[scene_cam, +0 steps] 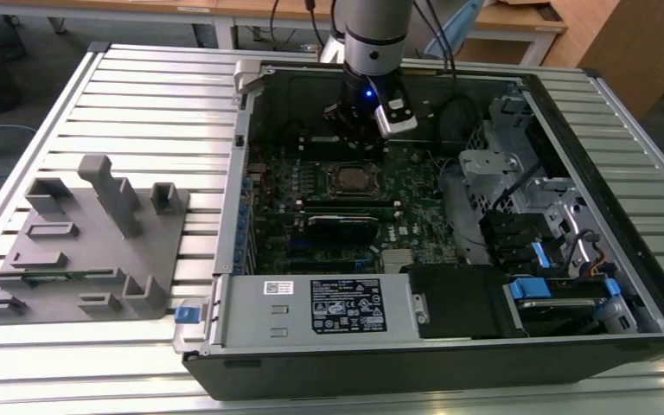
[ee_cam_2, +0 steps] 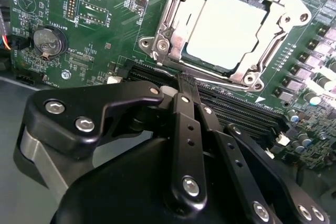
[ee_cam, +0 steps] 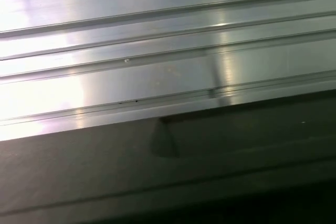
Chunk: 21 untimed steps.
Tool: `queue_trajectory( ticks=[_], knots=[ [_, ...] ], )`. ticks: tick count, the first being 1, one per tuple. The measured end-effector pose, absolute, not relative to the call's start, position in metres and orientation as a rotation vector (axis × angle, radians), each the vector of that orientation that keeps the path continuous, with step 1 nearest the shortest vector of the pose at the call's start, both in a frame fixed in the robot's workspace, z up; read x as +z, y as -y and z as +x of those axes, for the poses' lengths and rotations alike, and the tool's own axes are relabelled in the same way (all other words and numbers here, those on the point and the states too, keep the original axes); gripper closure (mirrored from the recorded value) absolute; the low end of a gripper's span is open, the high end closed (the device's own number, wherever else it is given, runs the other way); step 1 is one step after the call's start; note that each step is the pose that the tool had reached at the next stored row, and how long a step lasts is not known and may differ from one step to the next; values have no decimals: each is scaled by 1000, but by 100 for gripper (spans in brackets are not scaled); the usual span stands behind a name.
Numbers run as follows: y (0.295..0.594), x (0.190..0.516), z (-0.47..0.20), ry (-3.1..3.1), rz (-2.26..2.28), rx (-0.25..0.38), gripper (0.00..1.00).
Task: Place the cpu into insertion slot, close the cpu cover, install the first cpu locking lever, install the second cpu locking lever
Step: 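Install the first cpu locking lever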
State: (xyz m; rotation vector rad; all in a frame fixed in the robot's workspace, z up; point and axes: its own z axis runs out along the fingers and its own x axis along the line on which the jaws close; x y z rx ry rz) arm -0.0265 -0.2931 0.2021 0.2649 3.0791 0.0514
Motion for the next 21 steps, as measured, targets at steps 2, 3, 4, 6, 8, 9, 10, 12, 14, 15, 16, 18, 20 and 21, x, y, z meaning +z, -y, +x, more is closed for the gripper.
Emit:
queue_trajectory(
  ticks=[2, 3, 4, 6, 8, 9, 10, 12, 14, 15, 16, 18, 20, 21],
  knots=[
    [293, 202, -26, -3078, 273, 52, 90],
    [293, 202, -26, -3078, 274, 52, 90],
    [293, 202, -26, -3078, 274, 52, 90],
    [293, 202, -26, -3078, 274, 52, 90],
    [293, 202, -26, -3078, 274, 52, 90],
    [293, 202, -26, -3078, 275, 55, 90],
    [293, 202, -26, -3078, 275, 59, 90],
    [293, 202, -26, -3078, 275, 66, 90],
    [293, 201, -26, -3078, 275, 68, 90],
    [293, 201, -26, -3078, 275, 68, 90],
    [293, 201, -26, -3078, 275, 69, 90],
    [294, 201, -26, -3077, 275, 70, 90],
    [294, 201, -26, -3076, 275, 73, 90],
    [294, 201, -26, -3076, 275, 78, 90]
  ],
)
